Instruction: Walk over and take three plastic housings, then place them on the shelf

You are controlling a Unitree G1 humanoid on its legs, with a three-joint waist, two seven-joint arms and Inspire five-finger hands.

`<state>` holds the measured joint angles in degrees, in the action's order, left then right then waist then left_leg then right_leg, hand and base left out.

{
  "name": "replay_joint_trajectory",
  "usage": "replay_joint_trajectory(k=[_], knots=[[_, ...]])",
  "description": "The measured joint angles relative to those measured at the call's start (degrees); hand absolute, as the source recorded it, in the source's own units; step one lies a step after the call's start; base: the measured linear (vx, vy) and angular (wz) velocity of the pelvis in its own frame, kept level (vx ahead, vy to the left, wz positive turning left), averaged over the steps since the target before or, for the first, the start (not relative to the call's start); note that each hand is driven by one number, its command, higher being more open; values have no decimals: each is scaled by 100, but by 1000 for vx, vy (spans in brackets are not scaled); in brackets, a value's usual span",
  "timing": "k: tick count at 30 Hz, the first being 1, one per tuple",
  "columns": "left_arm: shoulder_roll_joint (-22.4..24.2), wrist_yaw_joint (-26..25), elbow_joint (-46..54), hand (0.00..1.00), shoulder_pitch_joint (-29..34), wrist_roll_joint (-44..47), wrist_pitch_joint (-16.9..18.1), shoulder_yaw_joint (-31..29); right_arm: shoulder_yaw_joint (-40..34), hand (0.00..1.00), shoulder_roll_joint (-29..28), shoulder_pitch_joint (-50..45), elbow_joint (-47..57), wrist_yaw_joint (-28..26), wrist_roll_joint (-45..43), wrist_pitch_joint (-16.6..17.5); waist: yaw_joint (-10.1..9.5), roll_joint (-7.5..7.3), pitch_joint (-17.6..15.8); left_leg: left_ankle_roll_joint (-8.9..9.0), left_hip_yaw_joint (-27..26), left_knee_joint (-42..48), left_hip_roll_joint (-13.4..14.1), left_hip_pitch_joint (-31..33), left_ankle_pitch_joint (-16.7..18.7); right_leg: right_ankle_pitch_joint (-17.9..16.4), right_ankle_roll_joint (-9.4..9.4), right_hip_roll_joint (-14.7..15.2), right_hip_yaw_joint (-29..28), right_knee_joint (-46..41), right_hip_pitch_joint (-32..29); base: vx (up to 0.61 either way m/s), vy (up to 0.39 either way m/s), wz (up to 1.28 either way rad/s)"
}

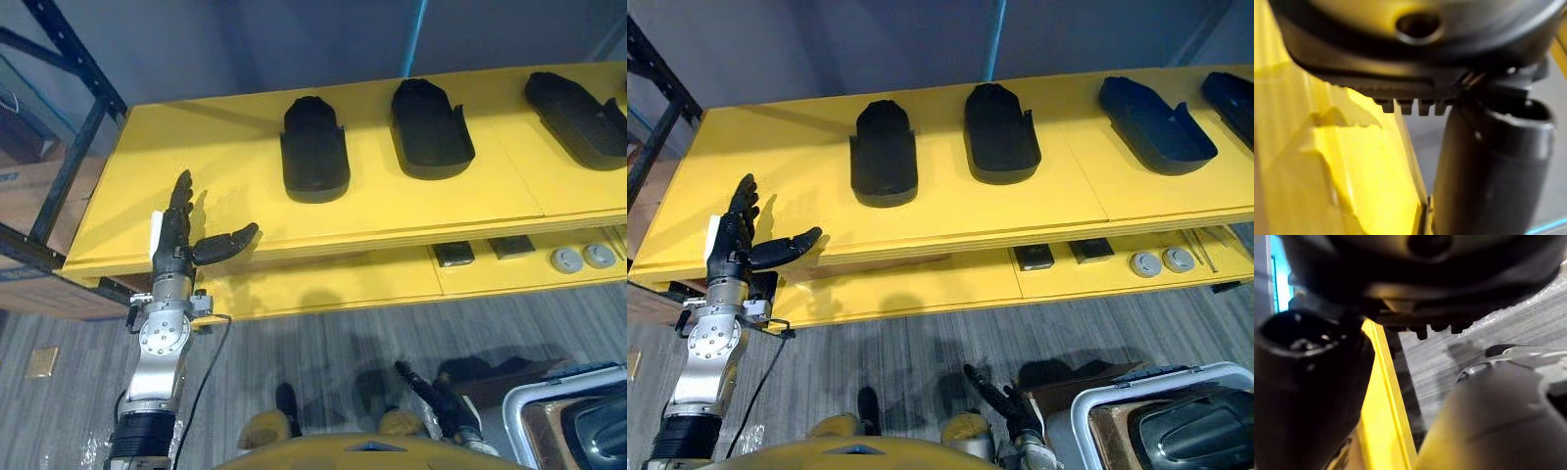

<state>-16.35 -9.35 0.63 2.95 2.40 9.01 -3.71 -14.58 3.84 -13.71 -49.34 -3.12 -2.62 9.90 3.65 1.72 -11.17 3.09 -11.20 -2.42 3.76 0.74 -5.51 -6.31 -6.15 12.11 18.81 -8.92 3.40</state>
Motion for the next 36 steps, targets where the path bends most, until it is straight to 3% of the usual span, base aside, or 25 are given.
replay_joint_trajectory(k=[3,9,12,20,25,30,36], knots=[[-2,-3,-15,100,-36,27,117,230,88,100,42,6,-1,23,-112,-47,120,37,-95,-30,115,-266,-17,76,-293,-36,18,-40,47,-8,-148,-167,22,21],[-16,122,41,100,-541,164,493,336,152,100,89,-71,0,-8,-534,-48,219,101,-124,5,-60,-274,93,246,-273,-22,23,-218,-290,117,-301,-122,30,-2],[-75,99,204,100,-887,225,576,412,165,100,93,-87,1,-30,-533,-49,289,62,-142,37,-231,-272,97,275,-324,209,14,-255,-514,219,-358,3,29,-25],[-221,-994,47,100,-2002,27,847,764,344,100,85,-112,2,-94,-565,-53,520,-43,-384,12,-491,-269,80,295,-337,352,-57,-259,-832,203,-548,27,21,-18],[-240,-1412,-499,100,-2555,-135,837,765,462,100,132,-37,86,-103,-574,-50,590,-46,-550,16,-601,-268,108,333,-333,343,-43,-292,-952,137,-680,15,6,-9],[-450,-1560,-984,100,-3018,-332,562,837,627,100,199,3,154,-100,-716,-79,668,-52,-738,-16,-679,-251,106,416,-357,348,-42,-294,-1061,75,-843,22,8,-8],[-545,-1350,-1132,100,-3153,-347,459,861,664,100,202,5,254,-101,-718,-87,702,-55,-791,-3,-737,-247,112,413,-345,348,-40,-305,-1155,51,-886,21,5,-4]])
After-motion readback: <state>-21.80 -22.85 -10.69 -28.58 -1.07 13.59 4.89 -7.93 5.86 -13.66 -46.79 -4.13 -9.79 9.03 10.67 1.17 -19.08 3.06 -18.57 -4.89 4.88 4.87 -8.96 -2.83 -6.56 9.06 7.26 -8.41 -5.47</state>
